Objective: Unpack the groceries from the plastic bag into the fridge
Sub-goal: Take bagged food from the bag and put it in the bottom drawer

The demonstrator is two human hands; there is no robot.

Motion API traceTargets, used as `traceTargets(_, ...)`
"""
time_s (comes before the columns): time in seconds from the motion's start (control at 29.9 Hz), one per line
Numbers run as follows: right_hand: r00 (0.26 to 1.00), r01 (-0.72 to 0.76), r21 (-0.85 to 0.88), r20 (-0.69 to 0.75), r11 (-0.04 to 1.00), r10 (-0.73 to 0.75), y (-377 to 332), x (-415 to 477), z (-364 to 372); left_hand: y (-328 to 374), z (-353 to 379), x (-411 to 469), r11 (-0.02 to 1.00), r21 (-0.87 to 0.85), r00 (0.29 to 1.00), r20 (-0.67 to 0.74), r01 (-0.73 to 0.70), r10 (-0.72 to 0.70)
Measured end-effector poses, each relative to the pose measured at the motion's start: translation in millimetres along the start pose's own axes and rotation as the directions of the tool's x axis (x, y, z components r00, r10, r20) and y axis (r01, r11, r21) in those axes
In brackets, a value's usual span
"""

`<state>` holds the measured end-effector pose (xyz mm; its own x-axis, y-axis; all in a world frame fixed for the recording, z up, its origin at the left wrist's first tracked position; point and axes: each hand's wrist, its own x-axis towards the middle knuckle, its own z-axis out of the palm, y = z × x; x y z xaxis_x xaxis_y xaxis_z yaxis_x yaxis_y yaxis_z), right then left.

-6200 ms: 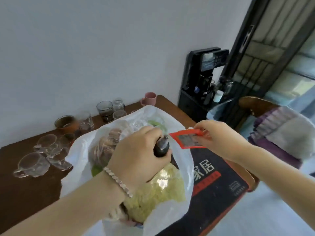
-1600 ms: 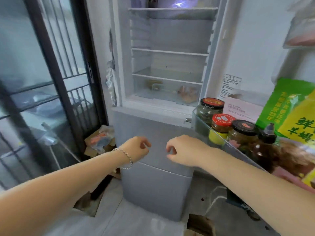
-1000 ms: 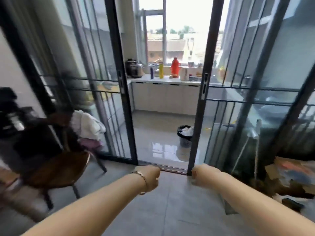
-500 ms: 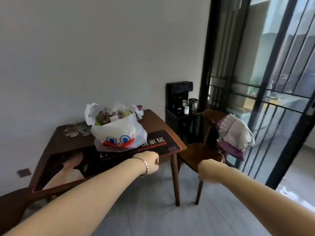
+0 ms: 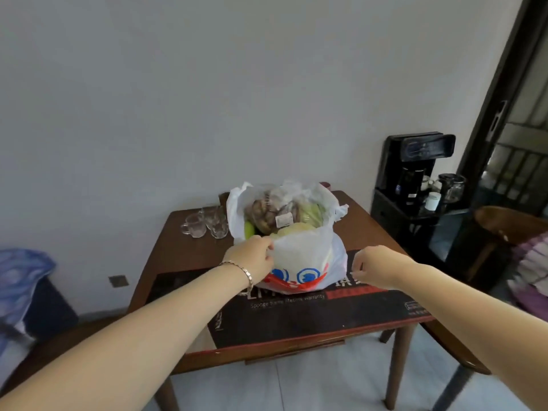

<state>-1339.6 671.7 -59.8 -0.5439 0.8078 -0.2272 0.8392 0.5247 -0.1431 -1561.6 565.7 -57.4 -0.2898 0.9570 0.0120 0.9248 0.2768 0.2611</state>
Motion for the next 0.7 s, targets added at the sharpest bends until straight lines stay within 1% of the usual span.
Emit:
traceTargets(0.17, 0.998, 0.036, -0.004, -0.049, 0.999, -0.036, 23.5, 104.7, -20.2, -9.7, 2.2, 106.0, 0.999, 0.022, 0.994, -0.110, 0.025, -0.023)
traceTargets(0.23, 0.997, 0.050, -0.008, -0.060, 0.999, -0.050, 33.4, 147.2, -40.1, -10.4, 2.9, 152.6, 0.998, 0.001, 0.990, -0.128, 0.065, -0.065)
traceTargets(0.33, 0.994, 0.082, 0.009, -0.076, 0.997, -0.081, 47.2, 206.4, -68.8, -10.6, 7.1, 217.0, 0.993, -0.026, 0.986, -0.117, 0.114, -0.117)
traceTargets(0.4, 0.993, 0.114, 0.012, -0.041, 0.993, -0.114, 52.1, 241.6, -81.0, -10.1, 11.7, 251.4, 0.993, -0.023, 0.990, -0.080, 0.117, -0.118)
traceTargets(0.43, 0.992, 0.126, 0.017, -0.020, 0.992, -0.126, 52.8, 256.9, -85.0, -10.2, 14.8, 265.5, 0.994, 0.009, 0.993, -0.045, 0.107, -0.107)
traceTargets(0.53, 0.983, 0.178, 0.028, 0.035, 0.984, -0.178, 48.2, 292.8, -90.4, -12.8, 23.9, 298.7, 0.977, 0.204, 0.991, 0.100, 0.062, -0.084)
traceTargets(0.6, 0.975, 0.213, 0.033, 0.053, 0.976, -0.215, 43.8, 309.8, -89.4, -16.8, 31.0, 315.3, 0.957, 0.288, 0.988, 0.147, 0.008, -0.053)
traceTargets(0.63, 0.971, 0.230, 0.027, 0.058, 0.973, -0.231, 42.0, 317.1, -88.1, -18.3, 34.4, 322.1, 0.937, 0.347, 0.989, 0.150, -0.037, -0.016)
traceTargets(0.7, 0.964, 0.253, 0.026, 0.074, 0.967, -0.255, 39.8, 327.4, -85.4, -21.1, 41.6, 330.3, 0.875, 0.467, 0.980, 0.197, -0.130, 0.040)
